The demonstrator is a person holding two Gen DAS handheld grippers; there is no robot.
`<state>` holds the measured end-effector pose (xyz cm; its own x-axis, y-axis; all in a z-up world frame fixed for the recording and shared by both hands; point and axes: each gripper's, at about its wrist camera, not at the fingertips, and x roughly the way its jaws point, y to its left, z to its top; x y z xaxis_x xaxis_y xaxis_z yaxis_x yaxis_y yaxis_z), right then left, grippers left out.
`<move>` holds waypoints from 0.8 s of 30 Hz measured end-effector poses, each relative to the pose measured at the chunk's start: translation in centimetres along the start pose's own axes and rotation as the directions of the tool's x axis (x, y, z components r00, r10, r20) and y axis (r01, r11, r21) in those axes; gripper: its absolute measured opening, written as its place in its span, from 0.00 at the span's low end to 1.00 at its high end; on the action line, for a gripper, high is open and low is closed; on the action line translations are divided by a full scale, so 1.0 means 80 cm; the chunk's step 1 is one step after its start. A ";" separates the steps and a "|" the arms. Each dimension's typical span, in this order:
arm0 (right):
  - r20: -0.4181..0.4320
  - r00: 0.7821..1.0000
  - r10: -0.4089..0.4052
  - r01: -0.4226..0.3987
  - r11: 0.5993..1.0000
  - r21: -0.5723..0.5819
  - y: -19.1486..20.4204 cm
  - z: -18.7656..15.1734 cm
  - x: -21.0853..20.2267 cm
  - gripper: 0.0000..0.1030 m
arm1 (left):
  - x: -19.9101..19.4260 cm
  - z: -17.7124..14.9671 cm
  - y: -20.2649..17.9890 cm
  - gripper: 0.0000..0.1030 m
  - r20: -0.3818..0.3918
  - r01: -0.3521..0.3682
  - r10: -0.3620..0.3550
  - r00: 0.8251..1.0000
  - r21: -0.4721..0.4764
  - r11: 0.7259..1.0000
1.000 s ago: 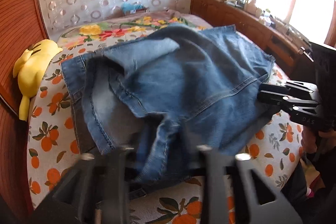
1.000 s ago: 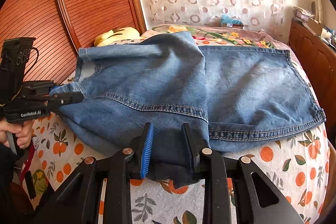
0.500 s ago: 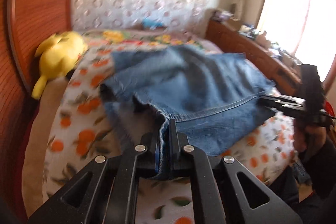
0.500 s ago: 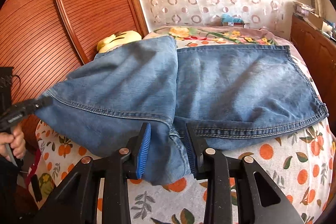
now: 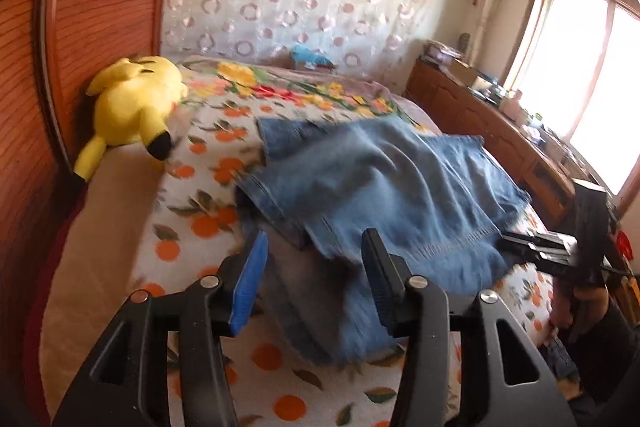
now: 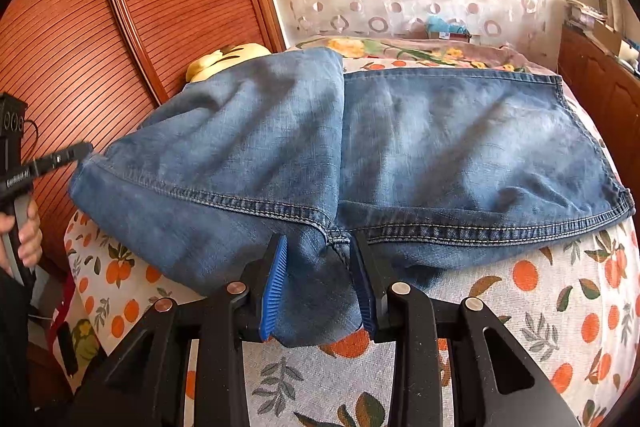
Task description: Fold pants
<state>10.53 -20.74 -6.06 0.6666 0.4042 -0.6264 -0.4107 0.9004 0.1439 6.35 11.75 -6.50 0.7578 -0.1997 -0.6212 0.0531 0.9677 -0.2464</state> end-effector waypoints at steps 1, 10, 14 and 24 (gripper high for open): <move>0.000 1.000 0.002 -0.002 1.000 0.003 -0.001 0.000 0.000 0.33 | 0.000 0.005 0.005 0.49 0.006 -0.004 0.004 1.000 -0.006 1.000; -0.006 1.000 0.004 -0.004 1.000 0.004 0.000 0.005 0.009 0.33 | 0.079 0.037 0.032 0.48 -0.102 -0.062 0.064 0.993 0.022 0.998; -0.014 1.000 0.003 -0.003 1.000 0.007 0.001 0.009 0.016 0.33 | 0.115 0.043 0.044 0.48 -0.157 -0.072 0.075 0.985 0.026 0.997; -0.020 1.000 0.012 -0.012 1.000 0.016 0.000 0.018 0.022 0.33 | 0.106 0.074 0.026 0.10 -0.098 -0.097 0.108 0.989 0.113 0.989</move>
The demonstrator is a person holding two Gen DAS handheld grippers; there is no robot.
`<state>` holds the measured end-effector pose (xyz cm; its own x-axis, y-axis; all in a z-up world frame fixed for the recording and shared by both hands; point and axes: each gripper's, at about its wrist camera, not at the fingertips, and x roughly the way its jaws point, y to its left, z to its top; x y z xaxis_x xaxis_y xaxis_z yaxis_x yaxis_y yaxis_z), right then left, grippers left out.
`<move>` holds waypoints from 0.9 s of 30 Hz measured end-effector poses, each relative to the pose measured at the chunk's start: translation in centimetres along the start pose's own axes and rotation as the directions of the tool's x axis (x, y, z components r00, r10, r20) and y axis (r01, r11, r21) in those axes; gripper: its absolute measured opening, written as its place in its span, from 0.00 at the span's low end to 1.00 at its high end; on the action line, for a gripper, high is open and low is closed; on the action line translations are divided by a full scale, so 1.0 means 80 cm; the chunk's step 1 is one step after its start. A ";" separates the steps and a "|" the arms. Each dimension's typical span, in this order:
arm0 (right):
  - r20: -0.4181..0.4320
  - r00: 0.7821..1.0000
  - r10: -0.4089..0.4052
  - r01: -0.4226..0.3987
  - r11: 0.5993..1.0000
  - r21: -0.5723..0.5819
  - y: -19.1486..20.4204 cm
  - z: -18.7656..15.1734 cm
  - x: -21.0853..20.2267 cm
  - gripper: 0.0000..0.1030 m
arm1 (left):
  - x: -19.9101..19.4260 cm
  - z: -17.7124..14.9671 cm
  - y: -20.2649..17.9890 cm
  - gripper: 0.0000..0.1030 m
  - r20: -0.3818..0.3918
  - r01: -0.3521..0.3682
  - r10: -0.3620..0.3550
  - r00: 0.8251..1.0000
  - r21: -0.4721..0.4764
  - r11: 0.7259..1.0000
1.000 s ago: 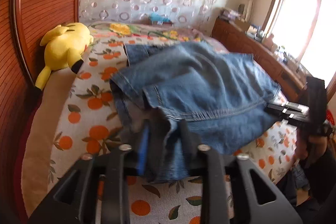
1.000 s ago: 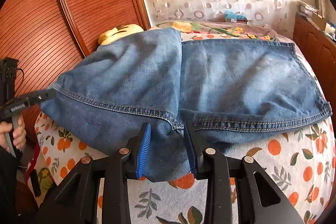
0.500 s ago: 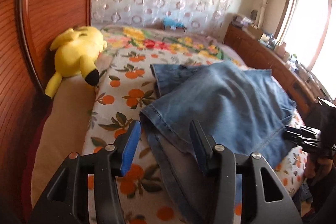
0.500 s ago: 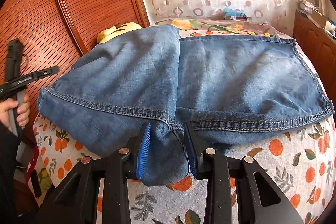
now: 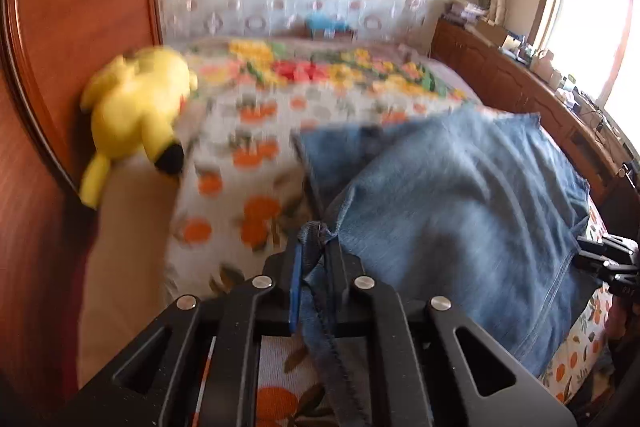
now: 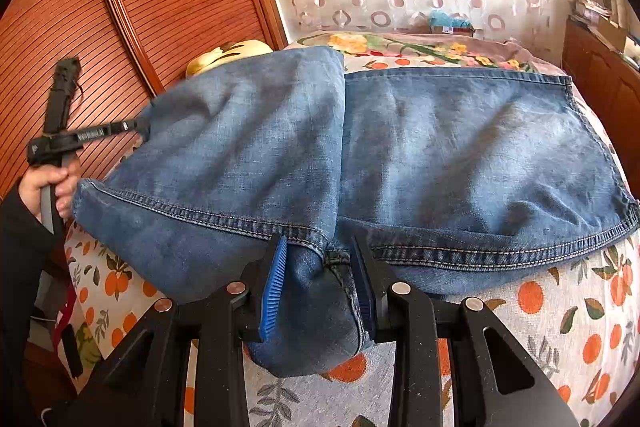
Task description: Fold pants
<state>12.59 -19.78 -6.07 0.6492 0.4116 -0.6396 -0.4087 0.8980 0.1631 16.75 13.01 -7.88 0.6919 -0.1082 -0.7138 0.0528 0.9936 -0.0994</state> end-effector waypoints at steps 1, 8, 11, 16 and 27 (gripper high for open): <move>-0.002 1.000 0.001 -0.001 1.000 0.001 -0.001 0.001 0.001 0.33 | -0.009 0.012 -0.003 0.10 0.029 0.010 -0.010 1.000 0.002 1.000; -0.009 1.000 0.000 0.000 1.000 0.011 -0.002 0.010 0.010 0.33 | -0.015 0.103 -0.027 0.10 0.105 -0.008 -0.001 0.994 0.080 0.997; -0.006 1.000 -0.004 0.004 1.000 0.011 -0.001 0.012 0.008 0.33 | 0.024 0.110 -0.010 0.11 -0.003 -0.039 0.039 0.999 0.071 0.997; 0.003 1.000 -0.008 0.008 1.000 0.009 -0.002 0.014 0.001 0.33 | 0.056 0.072 0.013 0.22 -0.108 -0.079 0.084 0.991 0.046 0.996; 0.039 0.999 -0.013 0.014 1.000 -0.014 0.002 0.033 0.000 0.33 | -0.004 -0.026 -0.026 0.39 -0.080 0.073 -0.072 0.994 0.009 0.997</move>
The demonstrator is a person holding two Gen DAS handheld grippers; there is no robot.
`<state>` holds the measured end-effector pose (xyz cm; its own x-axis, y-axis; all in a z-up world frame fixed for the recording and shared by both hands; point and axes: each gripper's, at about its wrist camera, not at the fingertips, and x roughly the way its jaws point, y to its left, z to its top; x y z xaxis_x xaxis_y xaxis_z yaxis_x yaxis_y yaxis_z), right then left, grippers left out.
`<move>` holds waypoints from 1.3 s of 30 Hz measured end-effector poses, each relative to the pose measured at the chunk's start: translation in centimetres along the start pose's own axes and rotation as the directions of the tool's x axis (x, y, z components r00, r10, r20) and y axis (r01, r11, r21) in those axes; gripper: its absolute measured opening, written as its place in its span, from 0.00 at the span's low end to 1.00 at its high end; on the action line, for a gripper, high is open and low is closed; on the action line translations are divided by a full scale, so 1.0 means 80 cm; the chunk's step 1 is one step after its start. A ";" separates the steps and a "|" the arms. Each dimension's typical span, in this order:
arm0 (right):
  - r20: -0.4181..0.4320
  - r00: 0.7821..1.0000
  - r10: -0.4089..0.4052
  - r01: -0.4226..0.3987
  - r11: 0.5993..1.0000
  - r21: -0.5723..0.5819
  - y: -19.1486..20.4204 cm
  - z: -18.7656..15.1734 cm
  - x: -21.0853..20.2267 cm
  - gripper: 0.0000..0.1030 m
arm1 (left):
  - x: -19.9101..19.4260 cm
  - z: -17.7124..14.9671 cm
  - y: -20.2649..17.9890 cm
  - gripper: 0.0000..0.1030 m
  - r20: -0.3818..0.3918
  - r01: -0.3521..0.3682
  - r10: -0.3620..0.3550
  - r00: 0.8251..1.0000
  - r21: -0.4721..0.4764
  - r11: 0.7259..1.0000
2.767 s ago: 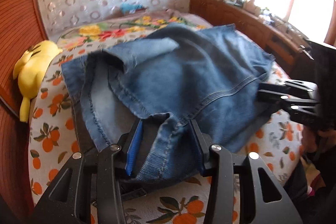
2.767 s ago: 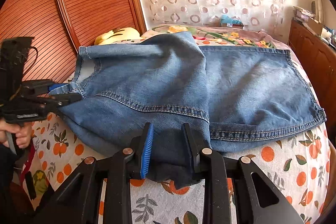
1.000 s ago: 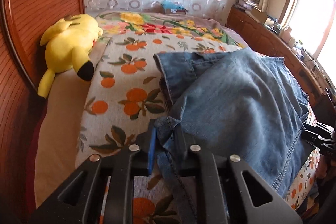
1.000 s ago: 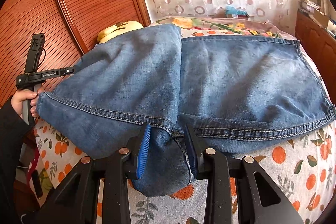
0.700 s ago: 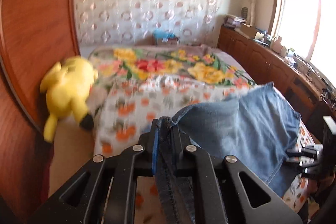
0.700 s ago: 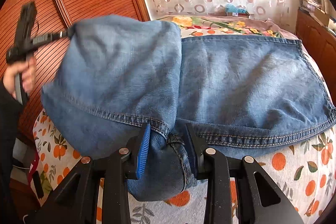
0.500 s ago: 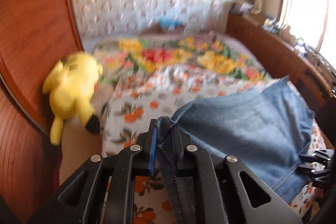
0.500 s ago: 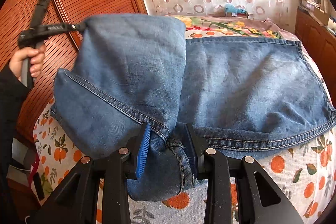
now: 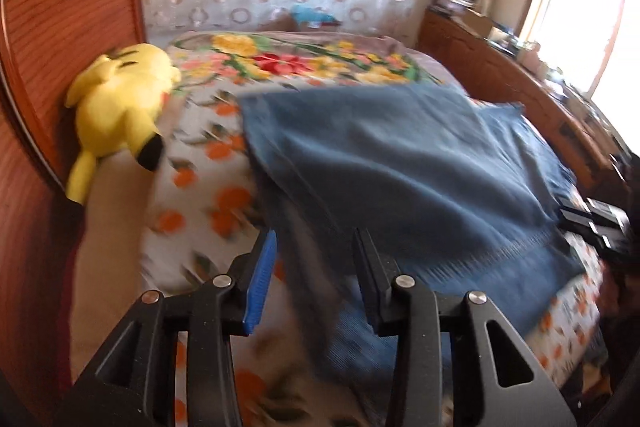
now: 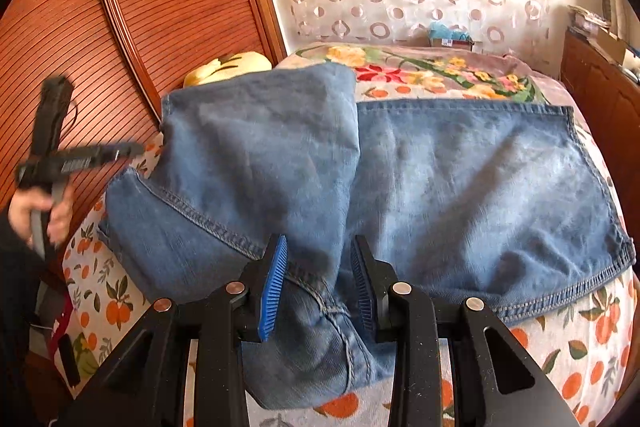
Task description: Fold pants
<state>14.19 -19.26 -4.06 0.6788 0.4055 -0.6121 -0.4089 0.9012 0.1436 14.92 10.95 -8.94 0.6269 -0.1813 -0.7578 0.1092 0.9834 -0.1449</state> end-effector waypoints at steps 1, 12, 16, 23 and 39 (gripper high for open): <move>0.002 1.000 0.005 -0.005 1.000 0.000 0.001 0.001 0.001 0.33 | -0.001 -0.009 -0.008 0.39 -0.006 0.006 -0.006 1.000 0.008 1.000; -0.044 0.998 -0.038 0.036 0.999 -0.041 0.005 -0.006 0.028 0.33 | -0.032 -0.042 -0.031 0.15 0.050 0.001 -0.003 0.999 0.036 0.999; -0.056 0.997 -0.051 0.049 0.998 -0.026 0.003 -0.004 0.035 0.33 | -0.056 -0.055 -0.030 0.15 0.090 -0.012 0.011 0.996 0.018 1.000; -0.018 0.999 -0.028 0.028 0.999 -0.022 0.006 -0.004 0.018 0.34 | -0.055 -0.073 -0.030 0.16 0.073 -0.083 0.082 0.994 -0.001 0.997; -0.051 0.998 -0.045 0.041 0.995 -0.091 0.009 -0.034 0.020 0.34 | -0.060 -0.035 -0.089 0.53 0.176 -0.041 0.028 0.984 0.073 0.996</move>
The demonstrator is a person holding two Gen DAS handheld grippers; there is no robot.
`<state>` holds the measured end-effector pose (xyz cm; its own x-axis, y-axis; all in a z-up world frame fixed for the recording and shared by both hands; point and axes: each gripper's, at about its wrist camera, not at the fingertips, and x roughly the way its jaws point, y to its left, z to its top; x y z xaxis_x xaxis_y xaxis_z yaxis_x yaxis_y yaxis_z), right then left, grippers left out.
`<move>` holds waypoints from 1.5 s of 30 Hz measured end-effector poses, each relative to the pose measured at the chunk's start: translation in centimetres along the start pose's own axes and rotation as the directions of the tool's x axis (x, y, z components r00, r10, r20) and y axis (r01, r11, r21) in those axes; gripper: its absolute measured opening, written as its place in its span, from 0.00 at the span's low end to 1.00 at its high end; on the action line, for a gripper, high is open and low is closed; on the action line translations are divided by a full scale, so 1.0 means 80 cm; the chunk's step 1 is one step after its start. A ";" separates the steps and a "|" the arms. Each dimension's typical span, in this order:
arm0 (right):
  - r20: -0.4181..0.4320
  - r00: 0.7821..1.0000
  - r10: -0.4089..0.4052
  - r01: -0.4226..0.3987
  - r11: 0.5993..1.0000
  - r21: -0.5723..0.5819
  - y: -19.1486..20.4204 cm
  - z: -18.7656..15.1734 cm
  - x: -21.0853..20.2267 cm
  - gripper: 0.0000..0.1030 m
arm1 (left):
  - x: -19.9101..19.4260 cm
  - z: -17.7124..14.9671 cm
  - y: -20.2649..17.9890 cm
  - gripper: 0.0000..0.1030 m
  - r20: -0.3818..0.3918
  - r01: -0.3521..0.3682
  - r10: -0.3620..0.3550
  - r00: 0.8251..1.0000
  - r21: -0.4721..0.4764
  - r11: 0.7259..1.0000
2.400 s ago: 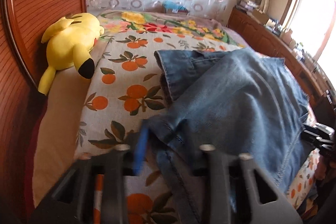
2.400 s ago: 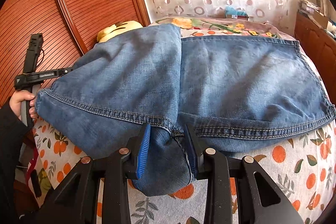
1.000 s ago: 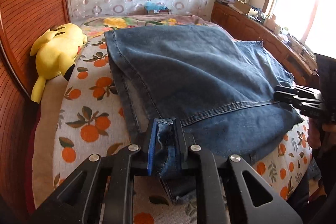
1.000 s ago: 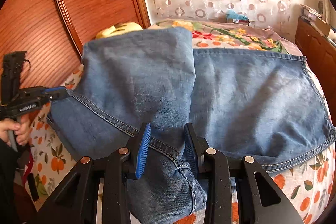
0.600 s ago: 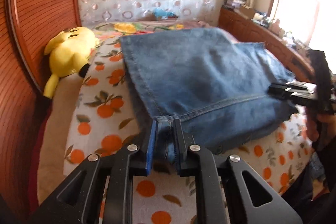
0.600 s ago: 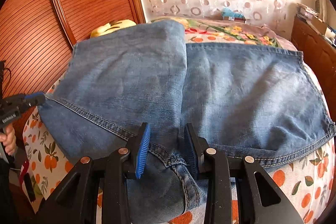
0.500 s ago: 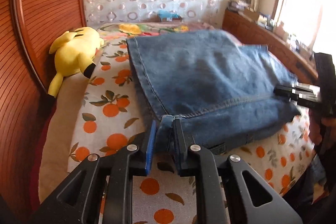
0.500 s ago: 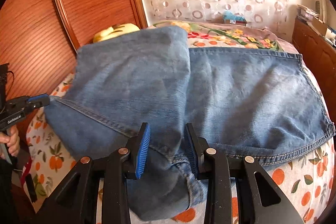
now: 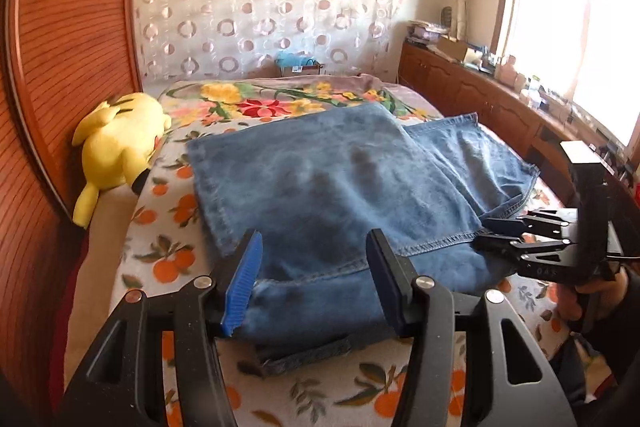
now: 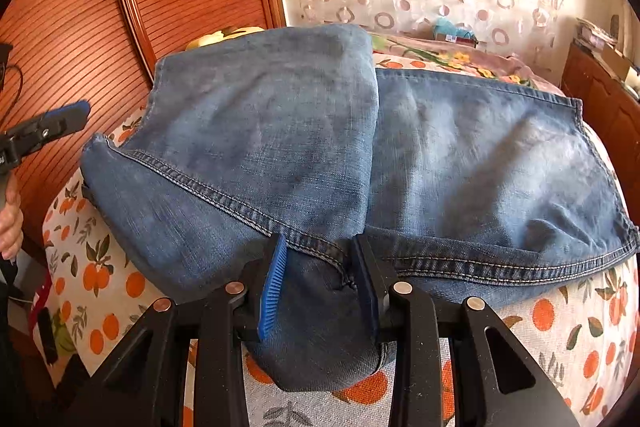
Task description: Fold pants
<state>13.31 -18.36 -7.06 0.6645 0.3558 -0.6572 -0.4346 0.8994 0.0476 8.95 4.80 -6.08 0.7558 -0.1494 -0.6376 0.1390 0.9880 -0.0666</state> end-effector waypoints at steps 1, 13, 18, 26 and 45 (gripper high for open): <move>0.000 1.000 -0.004 0.004 1.000 -0.004 0.001 0.000 0.000 0.34 | 0.008 0.000 -0.005 0.53 -0.012 -0.009 0.009 1.000 0.014 1.000; -0.001 1.000 -0.012 0.012 1.000 -0.019 0.008 0.000 0.001 0.36 | 0.055 -0.035 -0.018 0.54 -0.133 -0.043 0.046 0.990 0.023 0.999; -0.003 1.000 -0.018 0.017 0.999 -0.030 0.010 -0.001 0.002 0.38 | 0.057 -0.047 -0.024 0.55 -0.095 -0.069 0.073 0.993 0.047 0.997; -0.005 0.999 -0.042 0.042 0.997 -0.061 0.015 -0.002 0.001 0.40 | 0.058 -0.047 -0.023 0.55 -0.089 -0.072 0.076 0.993 0.042 0.997; 0.019 0.991 -0.134 0.132 0.987 0.096 -0.122 -0.032 -0.086 0.53 | 0.055 -0.049 -0.019 0.55 -0.086 -0.055 0.056 0.995 0.013 0.998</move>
<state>11.44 -30.20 -4.94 0.7280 0.2367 -0.6434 -0.2827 0.9586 0.0327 9.55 2.75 -11.80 0.7047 -0.0904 -0.7038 0.1057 0.9942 -0.0219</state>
